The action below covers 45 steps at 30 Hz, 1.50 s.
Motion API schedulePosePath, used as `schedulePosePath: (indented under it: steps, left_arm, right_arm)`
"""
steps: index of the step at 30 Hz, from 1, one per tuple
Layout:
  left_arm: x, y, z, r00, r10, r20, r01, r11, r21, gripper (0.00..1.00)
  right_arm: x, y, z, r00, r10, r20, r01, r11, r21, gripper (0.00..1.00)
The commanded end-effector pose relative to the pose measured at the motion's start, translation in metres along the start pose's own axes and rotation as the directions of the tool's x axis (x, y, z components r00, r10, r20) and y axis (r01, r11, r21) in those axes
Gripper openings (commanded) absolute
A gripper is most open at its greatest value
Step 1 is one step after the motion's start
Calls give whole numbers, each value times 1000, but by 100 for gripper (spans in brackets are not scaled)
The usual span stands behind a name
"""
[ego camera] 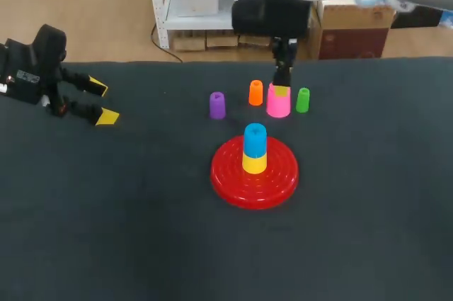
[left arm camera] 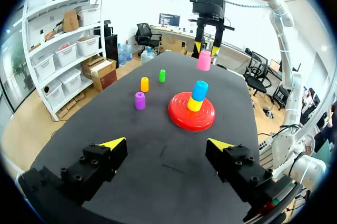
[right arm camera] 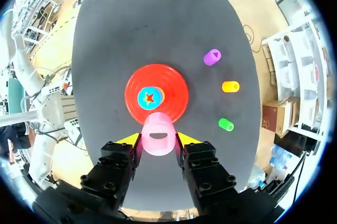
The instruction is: Pick up and stack the cylinders on the red base in this order: pink,purple,orange,green
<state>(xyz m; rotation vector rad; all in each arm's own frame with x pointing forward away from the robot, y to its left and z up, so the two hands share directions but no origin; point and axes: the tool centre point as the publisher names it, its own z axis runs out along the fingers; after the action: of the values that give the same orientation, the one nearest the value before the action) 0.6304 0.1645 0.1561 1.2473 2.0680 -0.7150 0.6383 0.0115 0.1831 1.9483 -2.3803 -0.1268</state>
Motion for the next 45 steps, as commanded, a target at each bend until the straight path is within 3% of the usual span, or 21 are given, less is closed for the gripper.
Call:
schedulePosePath:
  steps: [1, 9, 13, 22, 45]
  left_arm:
    - [1, 0, 0, 1000, 3, 3, -3, 1000, 0, 100]
    - [1, 0, 0, 1000, 3, 3, -3, 1000, 0, 100]
    - [1, 0, 0, 1000, 3, 3, -3, 1000, 0, 100]
    - [1, 0, 0, 1000, 3, 3, -3, 1000, 0, 100]
    - [1, 0, 0, 1000, 3, 3, -3, 1000, 0, 100]
  right_arm:
    - [11, 7, 2, 984, -12, 180, -10, 992, 123, 0]
    - [13, 9, 2, 988, -28, 149, 11, 993, 114, 0]
    - [3, 14, 6, 994, -93, 64, 87, 991, 102, 0]
    - [-27, 17, 20, 981, -194, -6, 194, 980, 50, 0]
    - [-40, 4, 40, 975, -219, -34, 219, 976, 16, 0]
